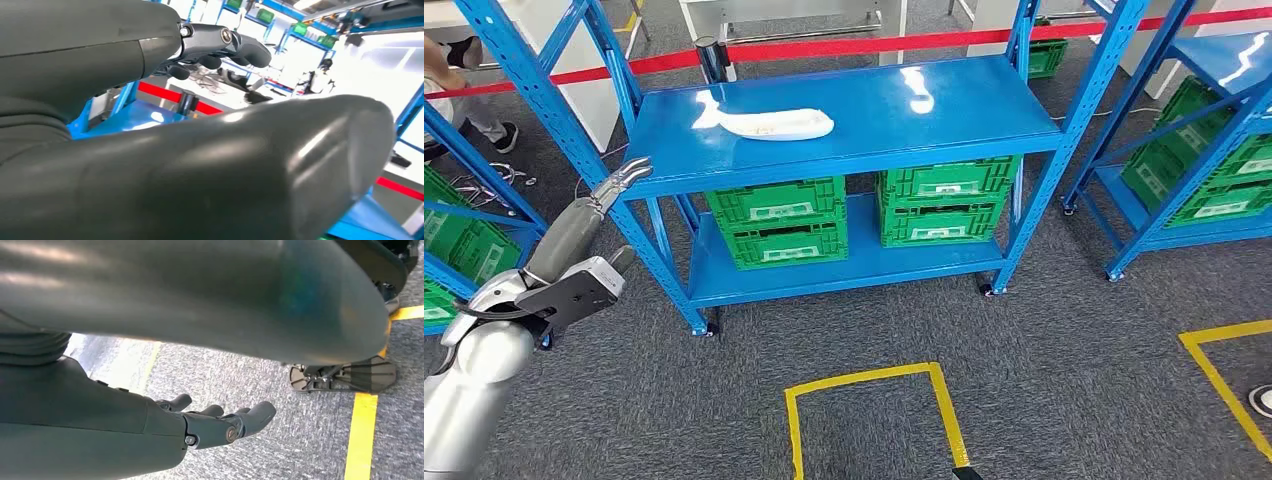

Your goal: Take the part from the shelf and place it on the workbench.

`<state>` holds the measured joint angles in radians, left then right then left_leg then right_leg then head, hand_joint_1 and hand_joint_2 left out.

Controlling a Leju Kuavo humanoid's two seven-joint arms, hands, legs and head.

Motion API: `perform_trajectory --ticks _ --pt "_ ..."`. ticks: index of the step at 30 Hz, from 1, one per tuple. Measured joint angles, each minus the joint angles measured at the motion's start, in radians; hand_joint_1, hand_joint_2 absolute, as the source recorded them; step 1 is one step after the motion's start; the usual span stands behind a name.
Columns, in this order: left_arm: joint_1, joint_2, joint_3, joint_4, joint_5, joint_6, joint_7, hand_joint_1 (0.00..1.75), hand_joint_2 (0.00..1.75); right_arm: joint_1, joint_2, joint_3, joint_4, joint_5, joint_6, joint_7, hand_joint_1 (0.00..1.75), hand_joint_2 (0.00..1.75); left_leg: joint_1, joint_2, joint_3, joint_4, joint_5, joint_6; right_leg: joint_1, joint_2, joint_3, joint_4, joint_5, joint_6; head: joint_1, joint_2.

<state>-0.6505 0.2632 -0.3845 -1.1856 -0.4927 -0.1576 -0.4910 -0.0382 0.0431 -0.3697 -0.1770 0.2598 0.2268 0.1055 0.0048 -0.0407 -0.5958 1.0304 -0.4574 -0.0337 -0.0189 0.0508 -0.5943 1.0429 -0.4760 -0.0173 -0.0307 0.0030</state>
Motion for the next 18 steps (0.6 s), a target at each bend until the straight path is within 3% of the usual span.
perform_trajectory --ticks 2,5,7,10,12,13,14,15,17,18 --pt "0.000 0.000 0.000 0.000 0.000 0.000 0.000 0.00 0.00 0.000 0.000 0.000 0.000 0.000 0.000 0.002 0.00 0.00 -0.003 0.005 -0.001 -0.001 0.001 0.004 -0.002 0.004 -0.002 -0.002 0.002 0.007 0.000 0.000" --pt "-0.005 -0.002 0.000 0.001 0.001 -0.001 -0.001 0.00 0.00 0.002 0.000 0.000 0.000 0.003 0.000 0.006 0.00 0.00 -0.002 0.022 0.002 -0.012 0.008 0.023 -0.003 0.003 -0.005 -0.003 0.003 0.026 0.001 0.000" --pt "-0.008 -0.003 -0.001 0.000 0.002 -0.002 -0.002 0.00 0.00 0.002 -0.001 0.000 0.000 0.004 0.000 0.006 0.00 0.00 0.002 0.030 0.007 -0.021 0.013 0.032 -0.001 -0.011 -0.008 0.006 -0.003 0.030 0.002 0.000" --pt "-0.009 -0.004 -0.001 0.000 0.002 -0.003 -0.002 0.00 0.00 0.002 -0.001 0.000 0.000 0.004 0.000 0.006 0.00 0.00 0.002 0.031 0.007 -0.021 0.013 0.034 0.001 -0.018 -0.011 0.013 -0.008 0.031 0.002 0.000" --pt "-0.013 -0.004 -0.001 0.001 0.005 -0.005 -0.003 0.00 0.00 0.000 -0.001 0.000 0.000 0.007 0.000 0.006 0.00 0.00 0.001 0.039 0.007 -0.021 0.012 0.040 0.002 -0.029 -0.051 0.090 -0.050 0.031 0.004 0.000" --pt "-0.014 -0.005 -0.001 0.003 0.007 -0.007 -0.002 0.00 0.00 -0.001 -0.001 0.000 0.000 0.008 0.000 0.006 0.00 0.00 -0.001 0.046 0.006 -0.020 0.011 0.043 0.003 -0.035 -0.088 0.161 -0.080 0.032 0.004 0.000" --pt "-0.015 -0.006 -0.001 0.005 0.008 -0.009 -0.002 0.00 0.00 -0.001 -0.001 0.000 0.000 0.010 0.000 0.007 0.00 0.00 -0.003 0.057 0.006 -0.017 0.008 0.046 0.003 -0.041 -0.108 0.196 -0.085 0.031 0.005 0.000" --pt "-0.016 -0.007 -0.001 0.007 0.009 -0.011 -0.001 0.00 0.00 -0.001 -0.002 0.000 0.000 0.011 0.000 0.007 0.00 0.00 -0.005 0.067 0.005 -0.012 0.005 0.046 0.004 -0.046 -0.102 0.181 -0.065 0.030 0.005 0.000" --pt "-0.018 -0.010 -0.001 0.009 0.010 -0.012 0.001 0.00 0.00 -0.002 -0.004 0.000 0.000 0.012 0.000 0.008 0.00 0.00 -0.009 0.084 0.004 0.001 -0.005 0.040 0.008 -0.071 -0.048 0.060 -0.004 0.020 0.005 0.000" --pt "-0.020 -0.010 -0.001 0.009 0.011 -0.012 0.003 0.00 0.00 -0.003 -0.004 0.000 0.000 0.013 0.000 0.008 0.00 0.00 -0.011 0.088 0.003 0.005 -0.009 0.035 0.010 -0.079 -0.030 0.022 0.006 0.016 0.005 0.000"
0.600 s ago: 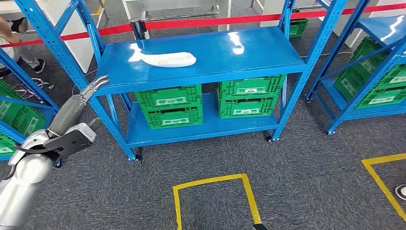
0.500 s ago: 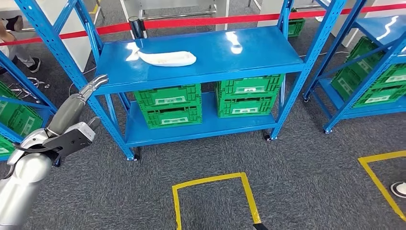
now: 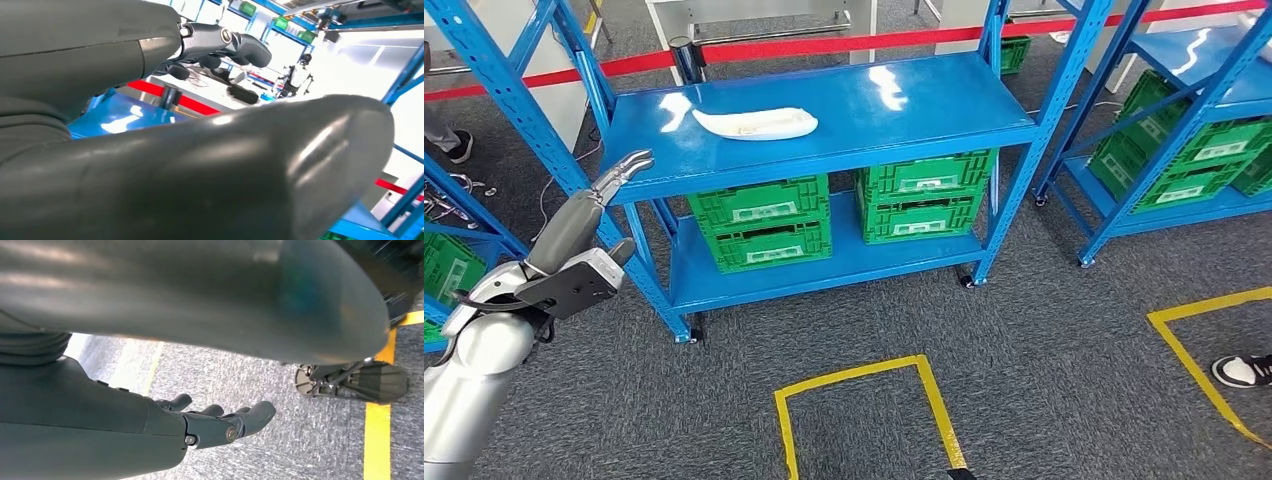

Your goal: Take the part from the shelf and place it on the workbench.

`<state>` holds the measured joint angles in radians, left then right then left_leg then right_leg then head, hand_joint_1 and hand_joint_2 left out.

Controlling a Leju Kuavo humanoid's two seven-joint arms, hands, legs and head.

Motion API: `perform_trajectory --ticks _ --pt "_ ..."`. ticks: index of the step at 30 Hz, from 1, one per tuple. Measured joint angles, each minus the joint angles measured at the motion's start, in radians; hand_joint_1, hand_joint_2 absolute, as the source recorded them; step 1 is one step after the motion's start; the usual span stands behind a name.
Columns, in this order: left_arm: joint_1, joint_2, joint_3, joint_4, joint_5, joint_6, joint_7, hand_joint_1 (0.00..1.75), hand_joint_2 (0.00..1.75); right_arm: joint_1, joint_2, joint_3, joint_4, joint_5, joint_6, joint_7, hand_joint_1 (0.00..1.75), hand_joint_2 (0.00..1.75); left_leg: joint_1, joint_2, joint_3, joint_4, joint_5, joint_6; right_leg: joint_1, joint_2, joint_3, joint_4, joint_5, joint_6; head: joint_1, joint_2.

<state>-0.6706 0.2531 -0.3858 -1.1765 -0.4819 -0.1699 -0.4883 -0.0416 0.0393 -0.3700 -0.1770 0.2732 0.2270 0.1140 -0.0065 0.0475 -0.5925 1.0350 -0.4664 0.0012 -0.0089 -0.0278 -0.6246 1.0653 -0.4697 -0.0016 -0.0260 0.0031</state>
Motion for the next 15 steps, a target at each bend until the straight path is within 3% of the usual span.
perform_trajectory --ticks 3,5,8,10,11,12,13,15 --pt "-0.003 -0.001 -0.001 -0.001 0.005 -0.002 0.007 0.00 0.00 0.000 0.000 0.000 0.000 0.006 0.000 0.002 0.00 0.00 -0.003 0.011 0.002 0.000 -0.004 -0.016 0.002 0.010 0.006 -0.017 0.005 -0.012 0.000 0.000" --pt "-0.004 0.000 -0.002 -0.003 0.010 -0.003 0.012 0.00 0.00 0.000 0.000 0.000 0.000 0.008 0.000 0.002 0.00 0.00 0.000 -0.002 -0.006 0.021 -0.023 -0.030 -0.003 0.019 0.008 -0.023 0.009 -0.021 -0.001 0.000" --pt "-0.002 0.005 -0.002 -0.001 0.017 -0.010 0.017 0.00 0.00 -0.001 0.000 0.000 0.000 0.009 0.000 0.002 0.00 0.00 0.008 -0.037 -0.080 0.178 -0.105 -0.047 -0.009 0.031 0.009 -0.026 0.013 -0.029 -0.002 0.000" --pt "0.005 0.009 -0.003 0.003 0.020 -0.016 0.019 0.00 0.00 0.000 0.000 0.000 0.000 0.006 0.000 0.001 0.00 0.00 0.012 -0.041 -0.126 0.264 -0.123 -0.052 -0.009 0.039 0.009 -0.026 0.013 -0.029 -0.002 0.000" --pt "0.007 0.010 -0.003 0.004 0.021 -0.019 0.019 0.00 0.00 0.000 0.000 0.000 0.000 0.005 0.000 0.001 0.00 0.00 0.014 -0.041 -0.126 0.257 -0.105 -0.052 -0.010 0.043 0.009 -0.026 0.013 -0.028 -0.003 0.000" --pt "0.007 0.012 -0.003 0.004 0.024 -0.021 0.019 0.00 0.00 0.000 0.000 0.000 0.000 0.005 0.000 0.001 0.00 0.00 0.015 -0.041 -0.107 0.212 -0.073 -0.052 -0.011 0.046 0.010 -0.026 0.012 -0.027 -0.003 0.000" --pt "0.006 0.013 -0.004 0.004 0.027 -0.023 0.019 0.00 0.00 0.000 0.000 0.000 0.000 0.005 0.000 0.001 0.00 0.00 0.017 -0.042 -0.075 0.142 -0.036 -0.051 -0.012 0.048 0.011 -0.025 0.010 -0.025 -0.003 0.000" --pt "0.003 0.015 -0.004 0.002 0.035 -0.027 0.018 0.00 0.00 -0.002 0.000 0.000 0.000 0.005 0.000 0.001 0.00 0.00 0.013 -0.046 -0.021 0.025 -0.005 -0.042 -0.011 0.052 0.012 -0.027 0.004 -0.012 -0.002 0.000"
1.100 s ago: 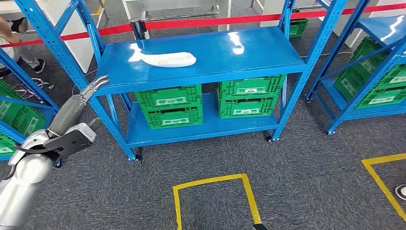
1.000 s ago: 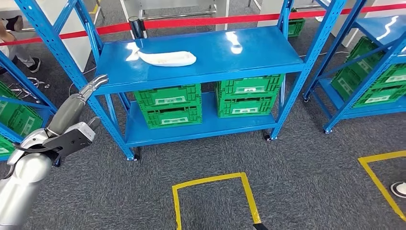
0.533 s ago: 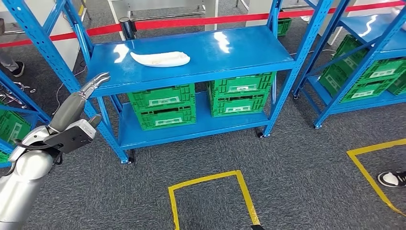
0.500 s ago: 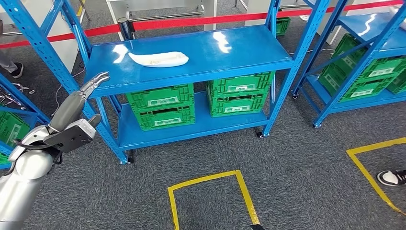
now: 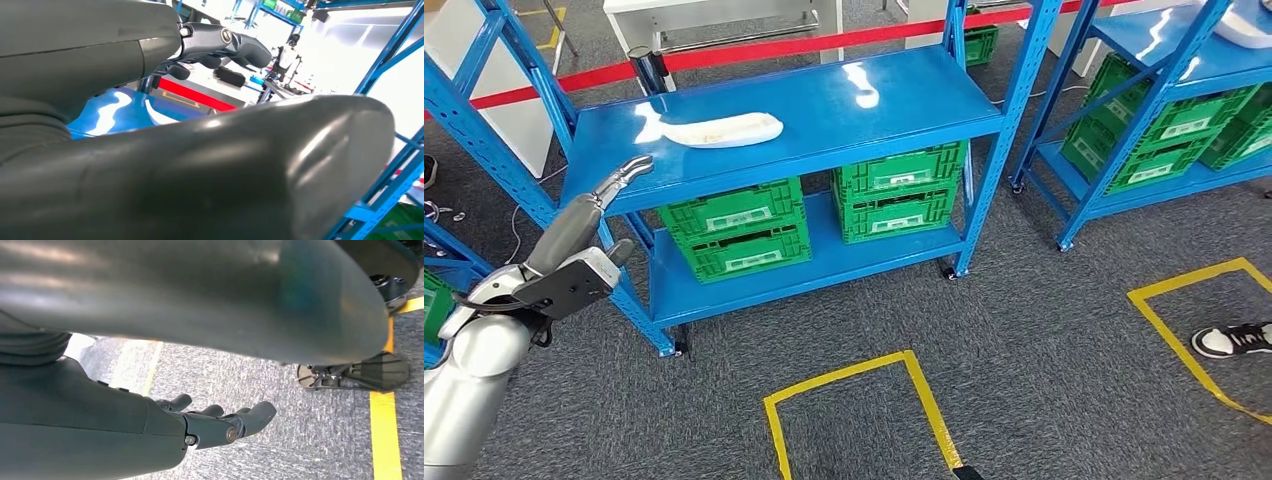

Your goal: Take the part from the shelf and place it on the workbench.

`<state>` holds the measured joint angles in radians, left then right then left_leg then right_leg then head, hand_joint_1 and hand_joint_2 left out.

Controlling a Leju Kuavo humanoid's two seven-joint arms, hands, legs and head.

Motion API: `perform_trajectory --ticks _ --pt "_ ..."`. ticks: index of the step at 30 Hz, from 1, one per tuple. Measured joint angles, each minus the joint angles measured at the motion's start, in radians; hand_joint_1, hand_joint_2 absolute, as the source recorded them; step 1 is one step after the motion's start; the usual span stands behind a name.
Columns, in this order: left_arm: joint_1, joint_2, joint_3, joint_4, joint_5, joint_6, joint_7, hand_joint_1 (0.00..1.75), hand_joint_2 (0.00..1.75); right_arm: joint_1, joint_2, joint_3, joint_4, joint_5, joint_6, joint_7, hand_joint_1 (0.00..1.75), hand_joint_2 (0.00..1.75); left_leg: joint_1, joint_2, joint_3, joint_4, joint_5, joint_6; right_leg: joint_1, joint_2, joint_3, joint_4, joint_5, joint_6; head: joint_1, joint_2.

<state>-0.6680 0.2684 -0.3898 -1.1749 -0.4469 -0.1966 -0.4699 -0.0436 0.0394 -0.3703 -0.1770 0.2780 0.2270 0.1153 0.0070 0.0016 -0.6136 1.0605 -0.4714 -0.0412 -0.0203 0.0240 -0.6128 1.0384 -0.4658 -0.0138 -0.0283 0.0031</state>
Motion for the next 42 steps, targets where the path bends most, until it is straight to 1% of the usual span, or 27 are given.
perform_trajectory --ticks 3,5,7,9,10,11,12,14,16,17,18,20,22,23,24,26,27,28,31,32,33,35,37,38,39,41,42 --pt "-0.001 0.000 -0.001 -0.005 0.006 -0.003 0.000 0.00 0.00 -0.001 0.000 0.000 0.000 0.000 0.000 0.000 0.00 0.00 -0.004 -0.004 0.022 -0.043 -0.015 0.030 0.001 0.001 0.008 0.000 0.001 0.026 0.002 0.000" --pt "-0.001 -0.001 -0.002 -0.010 0.007 -0.003 -0.001 0.00 0.00 -0.002 0.000 0.000 0.000 0.000 0.000 0.000 0.00 0.00 -0.002 -0.003 0.045 -0.047 -0.017 0.047 0.000 -0.005 0.004 0.028 0.000 0.035 0.004 0.000" --pt "0.000 -0.001 -0.002 -0.014 0.007 -0.003 0.000 0.00 0.00 -0.004 0.000 0.000 0.000 0.000 0.001 0.000 0.00 0.00 -0.003 0.000 0.065 -0.047 -0.024 0.057 0.001 -0.013 -0.045 0.117 -0.034 0.038 0.004 0.000" --pt "0.003 -0.001 -0.003 -0.015 0.007 -0.003 0.000 0.00 0.00 -0.002 0.000 0.000 0.000 0.000 0.001 0.000 0.00 0.00 -0.006 0.003 0.081 -0.047 -0.038 0.060 0.003 -0.015 -0.128 0.235 -0.075 0.038 0.004 0.000" --pt "0.005 -0.001 -0.004 -0.015 0.007 -0.003 0.000 0.00 0.00 0.001 0.000 0.000 0.000 0.000 0.001 0.000 0.00 0.00 -0.007 0.003 0.090 -0.047 -0.046 0.061 0.004 -0.015 -0.160 0.264 -0.085 0.037 0.005 0.000" --pt "0.007 -0.002 -0.004 -0.015 0.007 -0.004 0.000 0.00 0.00 0.004 0.000 0.000 0.000 0.000 0.001 0.001 0.00 0.00 -0.008 0.002 0.102 -0.047 -0.057 0.060 0.005 -0.015 -0.176 0.261 -0.084 0.035 0.005 0.000" --pt "0.009 -0.002 -0.005 -0.015 0.007 -0.004 0.000 0.00 0.00 0.006 0.000 -0.001 0.000 0.000 0.000 0.001 0.00 0.00 -0.008 0.002 0.117 -0.047 -0.069 0.058 0.007 -0.016 -0.177 0.223 -0.067 0.033 0.005 0.000" --pt "0.010 -0.003 -0.005 -0.014 0.007 -0.004 0.000 0.00 0.00 0.011 0.000 -0.001 0.000 0.000 0.000 0.000 0.00 0.00 -0.009 0.003 0.146 -0.046 -0.096 0.052 0.011 -0.019 -0.148 0.096 0.023 0.024 0.005 0.000" --pt "0.014 -0.004 -0.006 -0.014 0.007 -0.004 0.000 0.00 0.00 0.014 0.000 -0.001 0.000 0.000 0.000 0.001 0.00 0.00 -0.011 0.004 0.170 -0.052 -0.126 0.041 0.017 -0.024 -0.120 0.020 0.087 0.011 0.004 0.000" --pt "0.015 -0.004 -0.006 -0.015 0.007 -0.004 0.000 0.00 0.00 0.014 0.000 -0.001 0.000 0.000 0.000 0.001 0.00 0.00 -0.012 0.004 0.185 -0.052 -0.133 0.034 0.020 -0.023 -0.109 0.012 0.091 0.004 0.003 0.000" --pt "0.012 -0.004 -0.006 -0.018 0.007 -0.004 0.000 0.00 0.00 0.013 0.000 -0.001 0.000 0.000 0.000 0.001 0.00 0.00 -0.012 0.003 0.191 -0.043 -0.128 0.025 0.021 -0.023 -0.095 0.013 0.075 -0.004 0.003 0.000" --pt "0.005 -0.005 -0.006 -0.025 0.007 -0.004 -0.001 0.00 0.00 0.009 0.000 -0.002 0.000 0.000 0.000 0.000 0.00 0.00 -0.010 0.001 0.159 0.043 -0.081 0.009 0.017 -0.020 -0.062 0.005 0.052 -0.019 0.002 0.000" --pt "0.003 -0.004 -0.006 -0.026 0.007 -0.003 -0.002 0.00 0.00 0.006 -0.001 -0.005 0.000 0.000 0.000 0.000 0.00 0.00 -0.007 0.000 0.063 0.177 -0.043 -0.004 0.011 -0.018 -0.021 -0.004 0.025 -0.028 0.000 0.000" --pt "0.005 -0.002 -0.006 -0.024 0.007 -0.003 -0.002 0.00 0.00 0.005 -0.001 -0.007 0.000 -0.001 0.000 0.000 0.00 0.00 -0.005 -0.001 0.012 0.227 -0.056 -0.009 0.009 -0.016 0.002 -0.008 0.009 -0.030 -0.001 0.000" --pt "0.008 -0.001 -0.006 -0.022 0.007 -0.003 -0.001 0.00 0.00 0.006 -0.001 -0.008 0.000 -0.001 0.000 0.000 0.00 0.00 -0.003 -0.001 -0.034 0.255 -0.095 -0.011 0.008 -0.013 0.027 -0.012 -0.008 -0.030 -0.002 0.000" --pt "0.011 0.000 -0.006 -0.018 0.007 -0.003 0.000 0.00 0.00 0.010 -0.001 -0.009 0.000 -0.001 0.000 0.001 0.00 0.00 -0.001 -0.001 -0.102 0.244 -0.187 -0.010 0.006 -0.007 0.078 -0.017 -0.046 -0.029 -0.001 0.000" --pt "0.012 0.001 -0.006 -0.016 0.007 -0.003 0.000 0.00 0.00 0.012 -0.001 -0.010 0.000 -0.002 0.000 0.001 0.00 0.00 0.000 0.000 -0.122 0.210 -0.203 -0.007 0.005 -0.005 0.105 -0.018 -0.066 -0.028 -0.002 0.000" --pt "0.013 0.002 -0.006 -0.014 0.007 -0.003 0.000 0.00 0.00 0.013 0.000 -0.010 0.000 -0.002 0.000 0.001 0.00 0.00 -0.001 0.000 -0.135 0.157 -0.171 -0.005 0.004 -0.004 0.131 -0.019 -0.087 -0.026 -0.002 0.000" --pt "0.022 0.008 -0.007 -0.007 0.006 -0.002 0.000 0.00 0.00 0.015 0.000 -0.011 0.001 -0.003 0.000 0.001 0.00 0.00 -0.005 0.003 -0.136 -0.016 0.104 0.004 0.006 0.004 0.193 -0.024 -0.150 -0.012 -0.005 0.000" --pt "0.025 0.009 -0.008 -0.007 0.005 -0.001 -0.001 0.00 0.00 0.014 0.000 -0.011 0.001 -0.003 0.000 0.001 0.00 0.00 -0.006 0.003 -0.130 -0.037 0.155 0.010 0.007 0.005 0.211 -0.028 -0.163 -0.007 -0.005 0.000" --pt "0.023 0.010 -0.008 -0.010 0.005 0.000 -0.001 0.00 0.00 0.012 -0.001 -0.013 0.001 -0.003 0.000 0.000 0.00 0.00 -0.008 0.002 -0.122 -0.038 0.160 0.018 0.009 0.006 0.221 -0.024 -0.163 0.000 -0.005 0.000" --pt "0.014 0.010 -0.008 -0.021 0.005 0.002 -0.003 0.00 0.00 0.004 -0.002 -0.015 0.001 -0.003 0.000 0.000 0.00 0.00 -0.004 -0.001 -0.102 -0.039 0.138 0.034 0.008 0.000 0.188 0.051 -0.119 0.009 -0.002 0.000" --pt "0.013 0.009 -0.009 -0.031 0.007 0.003 -0.009 0.00 0.00 -0.002 -0.002 -0.017 0.000 -0.003 0.000 0.000 0.00 0.00 -0.001 -0.003 -0.073 -0.050 0.119 0.045 0.007 -0.008 0.092 0.187 -0.081 0.017 0.002 0.000" --pt "0.020 0.008 -0.009 -0.034 0.009 0.002 -0.013 0.00 0.00 -0.003 -0.002 -0.017 0.000 -0.003 0.001 0.000 0.00 0.00 -0.001 -0.002 -0.057 -0.053 0.106 0.049 0.007 -0.011 0.046 0.238 -0.098 0.019 0.004 0.000" --pt "0.028 0.008 -0.009 -0.038 0.012 0.000 -0.018 0.00 0.00 -0.003 -0.002 -0.017 0.000 -0.002 0.002 0.000 0.00 0.00 -0.001 -0.002 -0.041 -0.055 0.091 0.051 0.007 -0.013 0.006 0.267 -0.141 0.022 0.004 0.000" --pt "0.046 0.004 -0.010 -0.051 0.019 -0.002 -0.024 0.00 0.00 0.000 -0.002 -0.018 0.000 -0.001 0.002 0.001 0.00 0.00 -0.001 -0.005 -0.009 -0.055 0.063 0.053 0.006 -0.015 -0.046 0.263 -0.237 0.024 0.005 0.000" --pt "0.055 0.001 -0.010 -0.059 0.023 -0.003 -0.025 0.00 0.00 0.002 -0.002 -0.019 0.000 0.000 0.001 0.002 0.00 0.00 -0.001 -0.007 0.007 -0.053 0.049 0.051 0.006 -0.015 -0.059 0.235 -0.256 0.024 0.005 0.000"
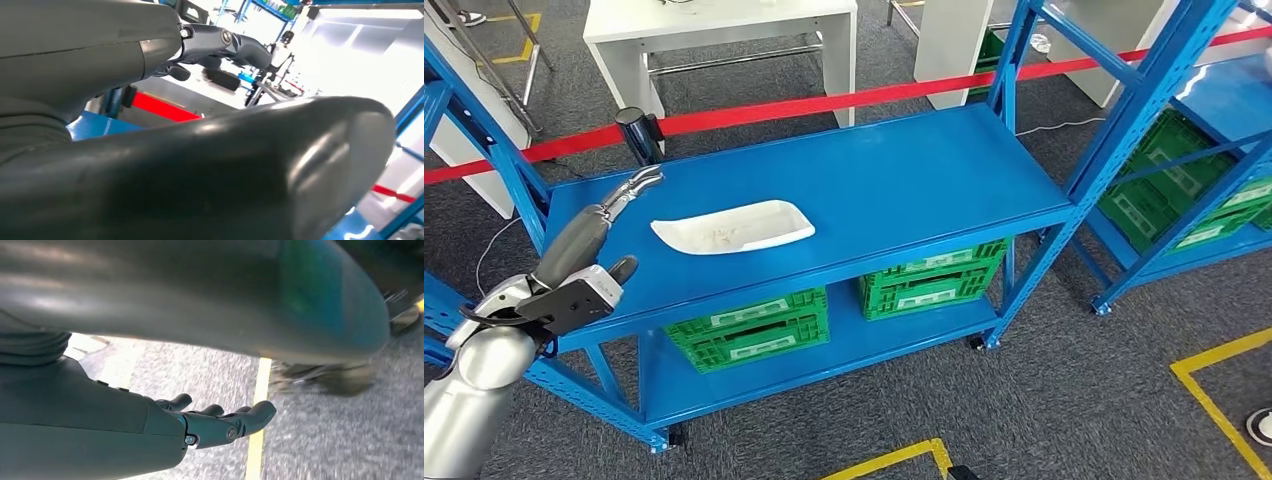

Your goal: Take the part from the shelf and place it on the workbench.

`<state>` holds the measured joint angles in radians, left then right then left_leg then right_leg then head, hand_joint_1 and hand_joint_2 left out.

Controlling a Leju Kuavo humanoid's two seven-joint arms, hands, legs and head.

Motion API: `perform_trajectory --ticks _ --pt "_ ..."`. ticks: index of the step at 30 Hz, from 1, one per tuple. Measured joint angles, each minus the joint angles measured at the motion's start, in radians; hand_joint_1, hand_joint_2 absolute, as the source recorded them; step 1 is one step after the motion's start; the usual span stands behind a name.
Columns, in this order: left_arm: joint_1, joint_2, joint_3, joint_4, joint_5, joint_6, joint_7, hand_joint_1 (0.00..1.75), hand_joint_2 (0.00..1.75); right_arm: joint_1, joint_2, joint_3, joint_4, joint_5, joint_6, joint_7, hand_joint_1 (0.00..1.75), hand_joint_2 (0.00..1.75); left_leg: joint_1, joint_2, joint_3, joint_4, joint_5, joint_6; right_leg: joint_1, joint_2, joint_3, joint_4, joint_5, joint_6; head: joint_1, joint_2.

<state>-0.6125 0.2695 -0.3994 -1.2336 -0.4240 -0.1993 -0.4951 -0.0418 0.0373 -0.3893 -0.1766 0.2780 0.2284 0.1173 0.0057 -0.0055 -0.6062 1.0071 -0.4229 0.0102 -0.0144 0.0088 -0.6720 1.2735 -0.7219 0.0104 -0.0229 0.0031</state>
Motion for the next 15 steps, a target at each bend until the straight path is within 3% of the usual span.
perform_trajectory --ticks 1,3,5,7,9,11,13,14,15 --pt "0.009 -0.003 0.000 -0.007 0.003 0.000 0.000 0.00 0.00 0.002 0.000 -0.001 0.000 0.000 -0.001 0.000 0.00 0.00 0.000 -0.001 0.016 0.002 -0.014 -0.003 0.000 -0.001 -0.005 -0.043 0.018 0.000 0.000 0.000" --pt "0.031 -0.008 0.000 -0.018 0.008 -0.001 -0.001 0.00 0.00 0.005 0.000 -0.004 0.000 0.000 -0.002 0.000 0.00 0.00 -0.001 -0.001 0.039 0.012 -0.044 -0.013 0.000 -0.005 -0.004 -0.150 0.143 -0.003 0.000 0.000" --pt "0.050 -0.014 -0.001 -0.032 0.011 -0.002 0.000 0.00 0.00 0.007 0.000 -0.006 0.000 0.001 -0.002 0.001 0.00 0.00 -0.005 -0.002 0.050 0.027 -0.071 -0.026 0.001 -0.009 0.003 -0.204 0.249 -0.013 -0.001 0.000" --pt "0.061 -0.019 -0.003 -0.051 0.013 -0.004 0.000 0.00 0.87 0.007 0.000 -0.006 0.000 0.002 -0.001 0.001 0.00 0.00 -0.008 -0.003 0.057 0.038 -0.085 -0.037 0.001 -0.009 0.011 -0.205 0.269 -0.029 -0.001 0.000" --pt "0.070 -0.023 -0.004 -0.072 0.016 -0.004 0.002 0.00 1.75 0.004 0.000 -0.006 0.000 0.005 -0.001 0.001 0.00 0.00 -0.006 -0.002 0.053 0.060 -0.101 -0.046 -0.001 -0.007 0.022 -0.207 0.270 -0.043 -0.001 0.000" --pt "0.081 -0.028 -0.005 -0.086 0.021 -0.003 0.005 0.00 0.87 0.002 -0.001 -0.006 0.000 0.009 -0.001 0.001 0.00 0.00 -0.003 0.000 0.011 0.140 -0.145 -0.055 -0.001 -0.004 0.034 -0.210 0.264 -0.053 -0.001 0.000" --pt "0.096 -0.039 -0.006 -0.095 0.026 -0.003 0.009 0.00 0.00 0.001 -0.002 -0.006 0.000 0.011 -0.001 0.002 0.00 0.00 -0.003 0.001 -0.057 0.251 -0.190 -0.058 0.002 -0.002 0.041 -0.212 0.256 -0.058 -0.001 0.000" --pt "0.104 -0.046 -0.007 -0.098 0.027 -0.003 0.011 0.00 0.00 0.001 -0.002 -0.006 0.000 0.013 -0.001 0.004 0.00 0.00 -0.003 0.001 -0.081 0.279 -0.192 -0.056 0.005 -0.001 0.045 -0.211 0.252 -0.059 -0.001 0.000" --pt "0.111 -0.055 -0.008 -0.100 0.029 -0.002 0.013 0.00 0.00 0.001 -0.002 -0.006 0.000 0.014 -0.001 0.006 0.00 0.00 -0.004 0.001 -0.089 0.272 -0.175 -0.052 0.008 0.000 0.050 -0.211 0.247 -0.060 -0.001 0.000"
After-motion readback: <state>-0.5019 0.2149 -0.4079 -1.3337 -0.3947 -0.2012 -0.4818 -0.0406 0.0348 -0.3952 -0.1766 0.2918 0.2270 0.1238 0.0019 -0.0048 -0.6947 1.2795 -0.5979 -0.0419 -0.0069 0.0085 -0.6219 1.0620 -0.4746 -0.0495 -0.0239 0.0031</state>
